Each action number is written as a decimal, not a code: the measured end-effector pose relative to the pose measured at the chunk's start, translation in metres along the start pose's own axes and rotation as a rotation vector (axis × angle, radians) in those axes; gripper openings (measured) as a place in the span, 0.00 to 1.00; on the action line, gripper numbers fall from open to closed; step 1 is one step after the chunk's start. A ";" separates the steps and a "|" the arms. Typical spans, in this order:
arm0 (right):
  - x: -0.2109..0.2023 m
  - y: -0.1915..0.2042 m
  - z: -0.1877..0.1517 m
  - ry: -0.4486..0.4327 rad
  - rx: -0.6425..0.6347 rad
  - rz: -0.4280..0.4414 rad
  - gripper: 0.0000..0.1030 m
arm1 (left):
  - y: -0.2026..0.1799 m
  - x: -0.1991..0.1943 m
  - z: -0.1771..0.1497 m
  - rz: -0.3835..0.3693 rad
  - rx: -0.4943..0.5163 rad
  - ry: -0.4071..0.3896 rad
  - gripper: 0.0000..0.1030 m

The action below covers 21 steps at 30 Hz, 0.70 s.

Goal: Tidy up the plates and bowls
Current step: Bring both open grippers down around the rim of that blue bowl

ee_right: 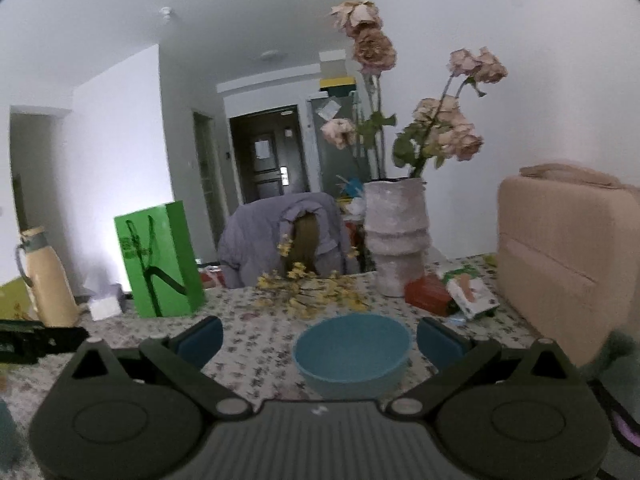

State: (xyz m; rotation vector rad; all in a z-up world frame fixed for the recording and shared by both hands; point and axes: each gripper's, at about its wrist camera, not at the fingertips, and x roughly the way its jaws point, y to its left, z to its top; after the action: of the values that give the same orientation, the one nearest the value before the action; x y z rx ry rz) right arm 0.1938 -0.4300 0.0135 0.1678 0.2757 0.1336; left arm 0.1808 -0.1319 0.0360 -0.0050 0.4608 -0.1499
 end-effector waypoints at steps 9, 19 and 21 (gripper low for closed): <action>0.038 -0.001 0.022 0.011 -0.001 0.014 1.00 | 0.000 0.018 0.023 0.045 -0.024 -0.012 1.00; 0.081 -0.014 0.033 0.043 0.007 -0.041 1.00 | 0.006 0.047 0.032 0.056 -0.078 0.024 1.00; 0.090 -0.020 0.029 0.055 0.045 -0.042 1.00 | 0.004 0.053 0.032 0.060 -0.077 0.026 1.00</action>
State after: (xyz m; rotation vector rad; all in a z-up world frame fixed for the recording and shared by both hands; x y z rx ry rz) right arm 0.2899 -0.4400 0.0139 0.2033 0.3370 0.0907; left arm 0.2425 -0.1364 0.0409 -0.0645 0.4918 -0.0737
